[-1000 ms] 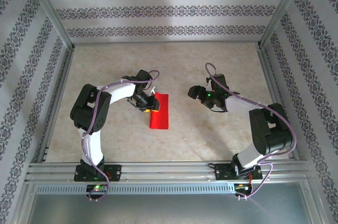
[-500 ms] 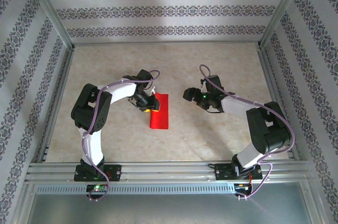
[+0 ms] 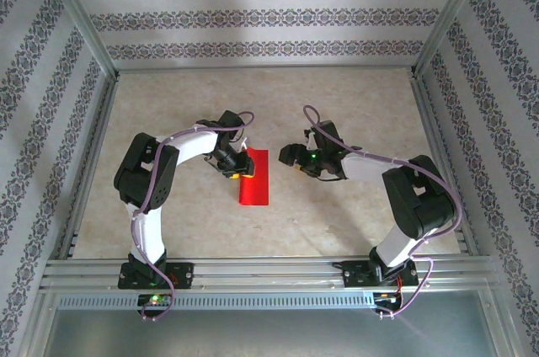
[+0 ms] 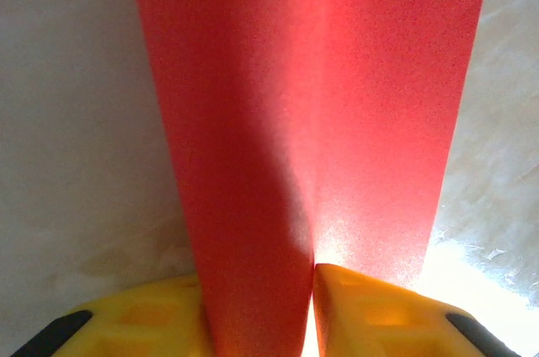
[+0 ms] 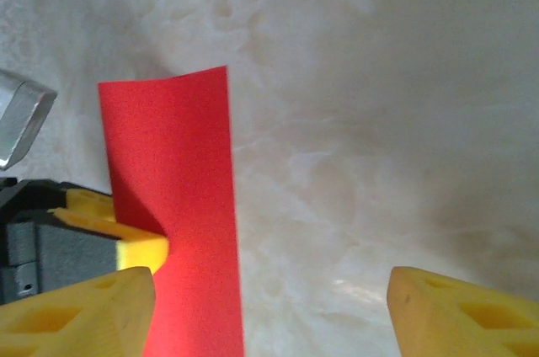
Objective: Fold a paper plane with a square sheet of paper (pick it up from the middle)
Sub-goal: Hold the square sheet of paper at the center of the table.
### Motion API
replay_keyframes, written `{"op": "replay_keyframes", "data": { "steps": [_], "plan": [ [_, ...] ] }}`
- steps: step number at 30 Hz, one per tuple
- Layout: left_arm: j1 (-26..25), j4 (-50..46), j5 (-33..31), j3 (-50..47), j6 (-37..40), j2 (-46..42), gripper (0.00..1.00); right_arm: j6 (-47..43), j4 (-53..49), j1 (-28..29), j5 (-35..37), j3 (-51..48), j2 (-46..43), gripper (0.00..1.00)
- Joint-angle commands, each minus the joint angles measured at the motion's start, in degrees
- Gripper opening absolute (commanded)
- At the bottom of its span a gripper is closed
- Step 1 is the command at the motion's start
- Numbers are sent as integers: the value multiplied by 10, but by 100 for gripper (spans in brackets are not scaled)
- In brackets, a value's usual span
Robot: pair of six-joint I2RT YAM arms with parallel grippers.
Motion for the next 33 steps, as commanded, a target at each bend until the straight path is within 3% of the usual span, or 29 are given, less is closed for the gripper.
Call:
{"op": "replay_keyframes", "data": {
  "steps": [1, 19, 33],
  "plan": [
    [-2, -56, -109, -36, -7, 64, 35, 7, 8, 21, -27, 25, 15, 69],
    [-2, -60, -112, -36, -7, 69, 35, 38, -9, 95, -72, 117, 134, 21],
    [-2, -62, -112, -38, 1, 69, 35, 26, -50, 91, -48, 116, 163, 17]
  ]
}}
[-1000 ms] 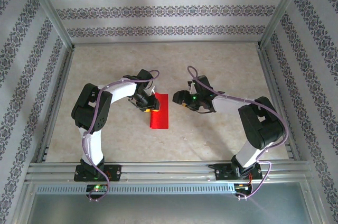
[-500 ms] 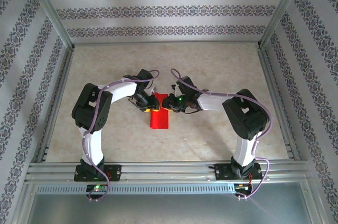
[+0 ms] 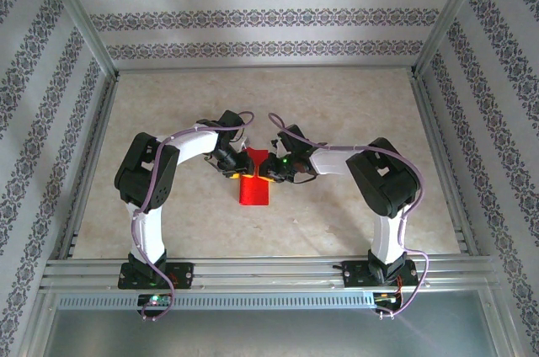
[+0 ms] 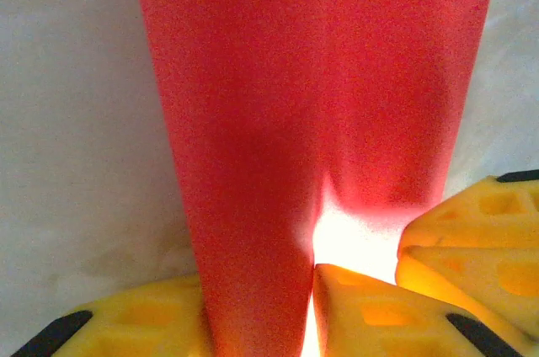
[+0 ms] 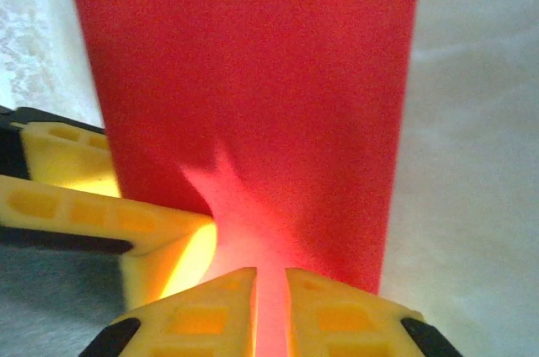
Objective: Fold a paper plane with a square sheet of paper (pick it up from the middle)
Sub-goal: Hold the square sheet of paper at the center of the table, then first fold the square sheet of paper in half at the center of the table.
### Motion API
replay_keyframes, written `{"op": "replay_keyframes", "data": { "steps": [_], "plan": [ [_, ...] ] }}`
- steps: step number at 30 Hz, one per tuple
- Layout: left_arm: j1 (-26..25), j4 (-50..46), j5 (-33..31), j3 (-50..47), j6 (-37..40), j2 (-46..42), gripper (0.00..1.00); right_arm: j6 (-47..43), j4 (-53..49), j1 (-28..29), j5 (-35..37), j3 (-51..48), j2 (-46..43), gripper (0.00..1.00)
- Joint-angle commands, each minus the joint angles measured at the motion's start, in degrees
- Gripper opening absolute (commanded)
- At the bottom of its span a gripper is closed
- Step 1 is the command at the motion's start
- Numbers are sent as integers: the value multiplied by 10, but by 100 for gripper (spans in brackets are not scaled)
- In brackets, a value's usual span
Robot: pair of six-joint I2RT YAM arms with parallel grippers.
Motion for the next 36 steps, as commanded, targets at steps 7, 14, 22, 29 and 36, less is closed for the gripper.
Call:
{"op": "replay_keyframes", "data": {
  "steps": [7, 14, 22, 29, 36],
  "plan": [
    [-2, -58, -110, -34, 10, 58, 35, -28, -78, -4, 40, 3, 27, 15],
    [-1, -77, -139, 9, -6, -41, 43, -44, -135, -6, 75, 11, 44, 15],
    [1, 30, -26, -28, -65, -154, 42, -42, -153, -9, 95, 8, 53, 13],
    [-21, 148, 93, -88, -121, -111, 24, -38, -171, -11, 108, 14, 64, 13],
    [-21, 80, 33, -92, -99, -91, 20, -32, -182, -14, 121, 10, 64, 13]
  ]
}}
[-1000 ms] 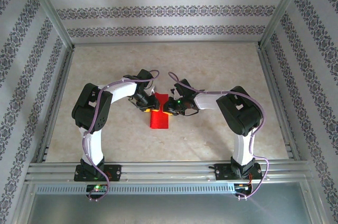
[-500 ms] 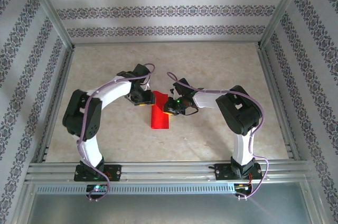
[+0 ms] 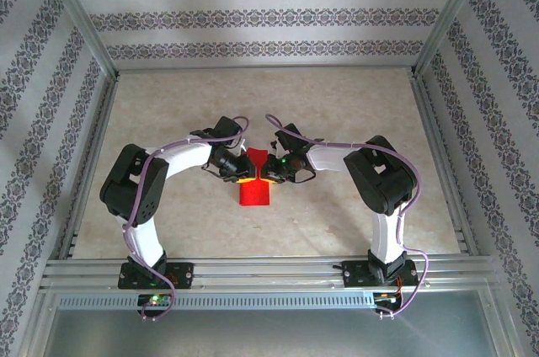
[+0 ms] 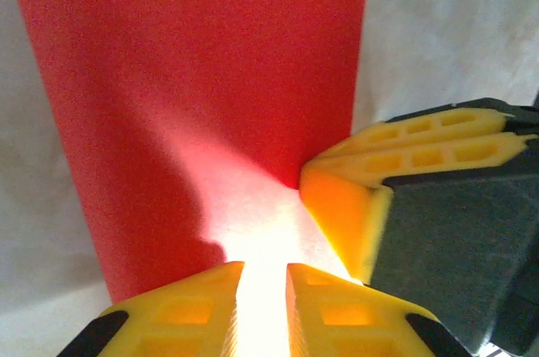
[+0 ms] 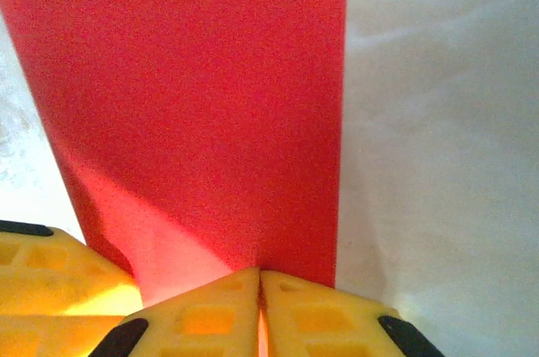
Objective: Fold a paper plane with a square sheet of paper (pick it up from the middle)
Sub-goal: First fold the square sheet of paper in half at the center of the table.
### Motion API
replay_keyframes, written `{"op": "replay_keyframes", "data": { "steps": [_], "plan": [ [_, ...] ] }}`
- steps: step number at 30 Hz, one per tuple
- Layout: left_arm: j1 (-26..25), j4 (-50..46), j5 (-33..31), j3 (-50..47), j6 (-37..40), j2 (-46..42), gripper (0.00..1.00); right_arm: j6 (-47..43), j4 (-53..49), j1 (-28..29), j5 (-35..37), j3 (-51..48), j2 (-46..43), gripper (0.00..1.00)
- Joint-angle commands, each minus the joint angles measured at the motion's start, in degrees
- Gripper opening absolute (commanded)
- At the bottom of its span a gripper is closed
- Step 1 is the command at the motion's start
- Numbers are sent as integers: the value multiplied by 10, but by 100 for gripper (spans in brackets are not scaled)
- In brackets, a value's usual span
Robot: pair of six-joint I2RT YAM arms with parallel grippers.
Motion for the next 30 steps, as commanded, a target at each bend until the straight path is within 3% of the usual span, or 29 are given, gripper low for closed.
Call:
{"op": "replay_keyframes", "data": {
  "steps": [1, 10, 22, 27, 30],
  "plan": [
    [-2, -35, -27, 6, 6, 1, 19, 1, -101, -13, 100, -28, 46, 13],
    [6, -81, -91, -4, 43, 18, 17, 5, -110, -16, 107, -33, 47, 13],
    [53, -53, -79, -92, 36, -75, 17, 3, -116, -17, 110, -36, 46, 13],
    [25, 66, -11, -107, -57, -141, 17, 4, -119, -17, 110, -36, 43, 13],
    [-1, 158, 9, -129, -120, -130, 17, 5, -121, -17, 110, -35, 43, 12]
  ]
}}
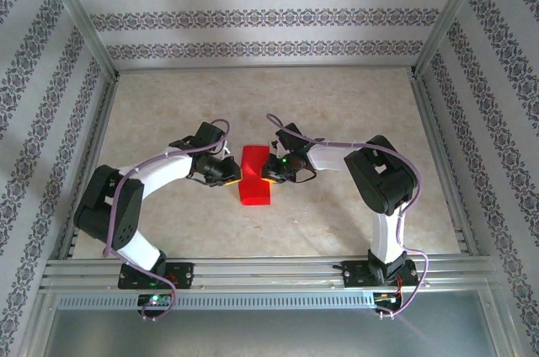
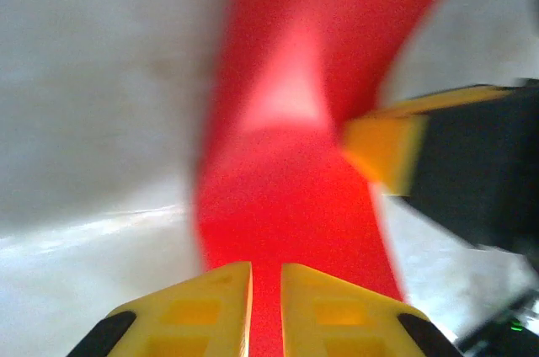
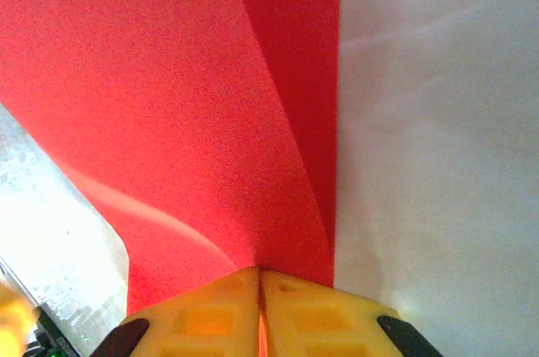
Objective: Fold a paper plane with a square sheet of paper (pick it up from the middle)
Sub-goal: First fold the square sheet of paper in half at the center of the table.
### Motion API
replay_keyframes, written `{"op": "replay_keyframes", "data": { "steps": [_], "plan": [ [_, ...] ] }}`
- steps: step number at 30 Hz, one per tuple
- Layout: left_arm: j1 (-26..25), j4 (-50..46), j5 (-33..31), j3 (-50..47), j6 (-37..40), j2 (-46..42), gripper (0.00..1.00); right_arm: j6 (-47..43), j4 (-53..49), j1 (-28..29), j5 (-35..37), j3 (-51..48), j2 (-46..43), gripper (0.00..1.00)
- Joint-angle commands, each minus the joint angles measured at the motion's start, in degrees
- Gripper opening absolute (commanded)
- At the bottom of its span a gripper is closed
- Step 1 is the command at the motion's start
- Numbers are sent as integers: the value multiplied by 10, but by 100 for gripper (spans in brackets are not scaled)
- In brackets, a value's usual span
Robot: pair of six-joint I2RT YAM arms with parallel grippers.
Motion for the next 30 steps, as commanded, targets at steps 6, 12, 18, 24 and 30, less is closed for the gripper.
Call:
{"op": "replay_keyframes", "data": {
  "steps": [6, 12, 18, 24, 30],
  "plan": [
    [-35, 99, 35, -31, -82, 67, 16, 6, -115, -14, 108, -39, 45, 12],
    [-34, 30, -2, -62, -41, 64, 15, 6, -115, -13, 109, -38, 47, 12],
    [-26, 8, -21, -141, -39, 29, 15, 4, -115, -14, 110, -40, 48, 12],
    [-20, -27, -21, -156, -26, -62, 15, 3, -113, -14, 112, -44, 49, 12],
    [-30, 57, -19, -104, -69, -110, 15, 0, -115, -15, 111, -43, 52, 12]
  ]
}}
